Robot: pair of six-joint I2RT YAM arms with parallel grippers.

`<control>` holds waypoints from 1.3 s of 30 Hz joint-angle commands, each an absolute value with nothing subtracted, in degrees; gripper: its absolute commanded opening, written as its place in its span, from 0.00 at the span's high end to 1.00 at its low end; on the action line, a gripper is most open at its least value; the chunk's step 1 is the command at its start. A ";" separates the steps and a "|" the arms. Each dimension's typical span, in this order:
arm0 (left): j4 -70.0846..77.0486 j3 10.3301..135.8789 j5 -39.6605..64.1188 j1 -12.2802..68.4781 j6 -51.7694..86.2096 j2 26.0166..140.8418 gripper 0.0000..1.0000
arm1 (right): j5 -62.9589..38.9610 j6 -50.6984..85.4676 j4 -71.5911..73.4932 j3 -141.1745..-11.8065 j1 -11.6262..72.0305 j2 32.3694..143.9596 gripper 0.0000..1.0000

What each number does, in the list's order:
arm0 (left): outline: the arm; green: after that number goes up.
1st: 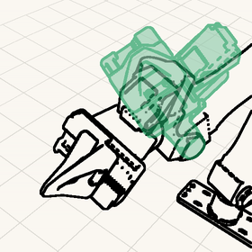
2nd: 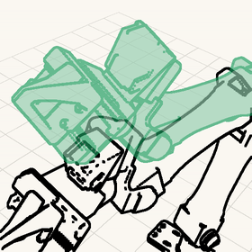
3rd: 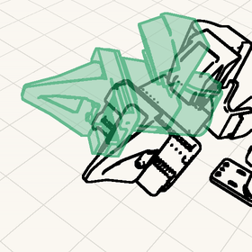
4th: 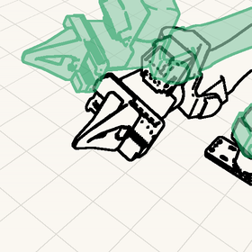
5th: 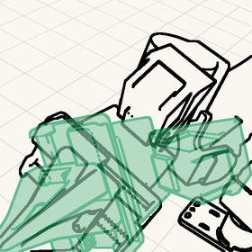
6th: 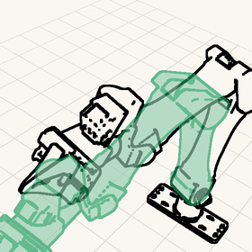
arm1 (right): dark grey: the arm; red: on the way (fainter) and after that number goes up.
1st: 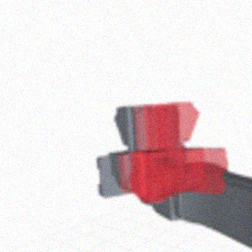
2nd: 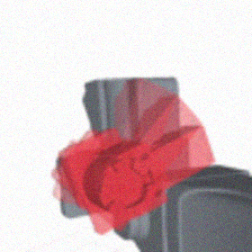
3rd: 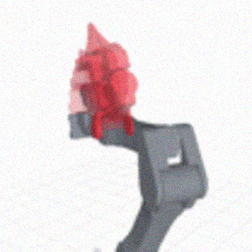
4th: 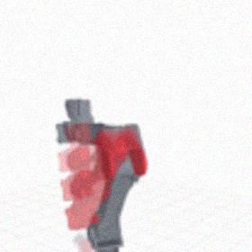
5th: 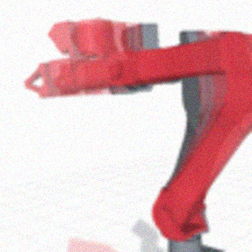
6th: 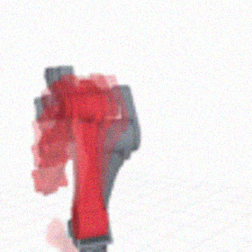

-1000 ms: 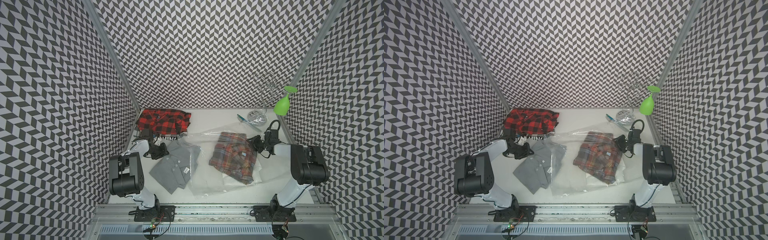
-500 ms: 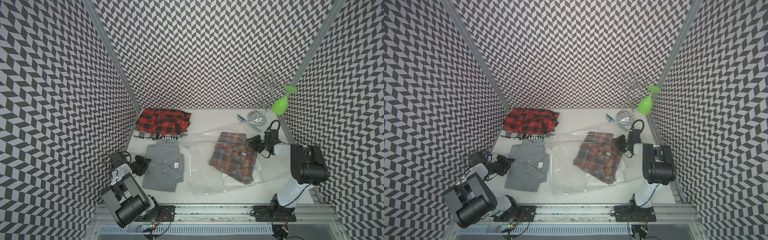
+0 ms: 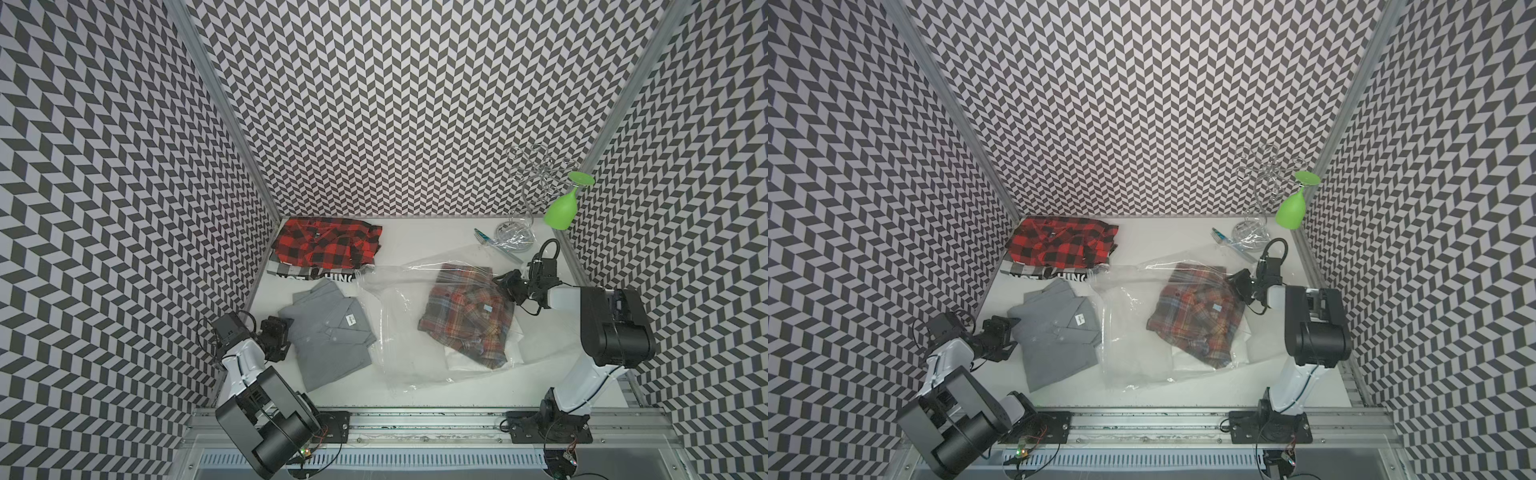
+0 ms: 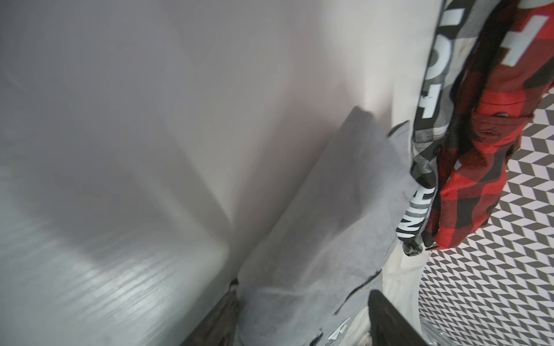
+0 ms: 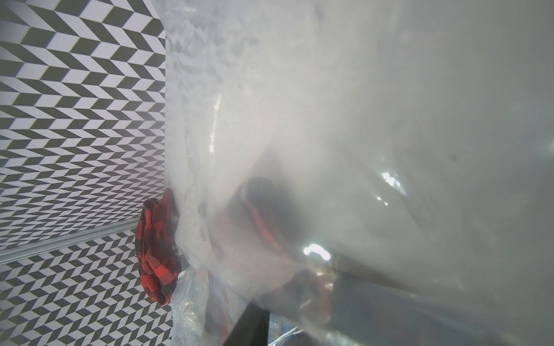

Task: Take the shirt out of the vacuum bag
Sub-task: Adjust the shirt at the center of the board, then move the shirt at the center of the board.

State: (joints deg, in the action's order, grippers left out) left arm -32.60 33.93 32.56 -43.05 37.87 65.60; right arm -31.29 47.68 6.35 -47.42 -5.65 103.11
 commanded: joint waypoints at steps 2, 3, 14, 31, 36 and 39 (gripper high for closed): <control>-38.45 41.67 21.05 -40.60 31.09 63.62 0.28 | -29.63 46.55 2.40 -47.06 -5.73 106.53 0.63; -38.79 43.36 19.75 -38.91 30.21 63.64 0.27 | -29.61 46.43 2.32 -47.19 -5.77 106.72 0.63; -52.69 63.19 2.42 -1.59 18.71 78.84 0.05 | -30.07 44.61 1.22 -48.33 -5.80 107.59 0.61; -62.50 60.78 6.83 22.83 20.84 89.60 0.08 | -32.07 45.59 4.33 -46.67 -6.33 109.36 0.60; -60.03 56.40 4.05 23.38 22.32 89.65 0.13 | -32.31 45.29 4.18 -47.44 -6.39 110.12 0.60; -58.85 55.91 3.68 22.52 22.38 90.47 0.16 | -32.57 45.27 4.13 -47.58 -6.42 110.15 0.60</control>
State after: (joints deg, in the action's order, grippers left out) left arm -61.06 55.90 4.99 23.16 21.15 90.04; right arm -36.27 45.43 9.45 -49.04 -6.39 106.34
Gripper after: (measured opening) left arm 0.851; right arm 0.401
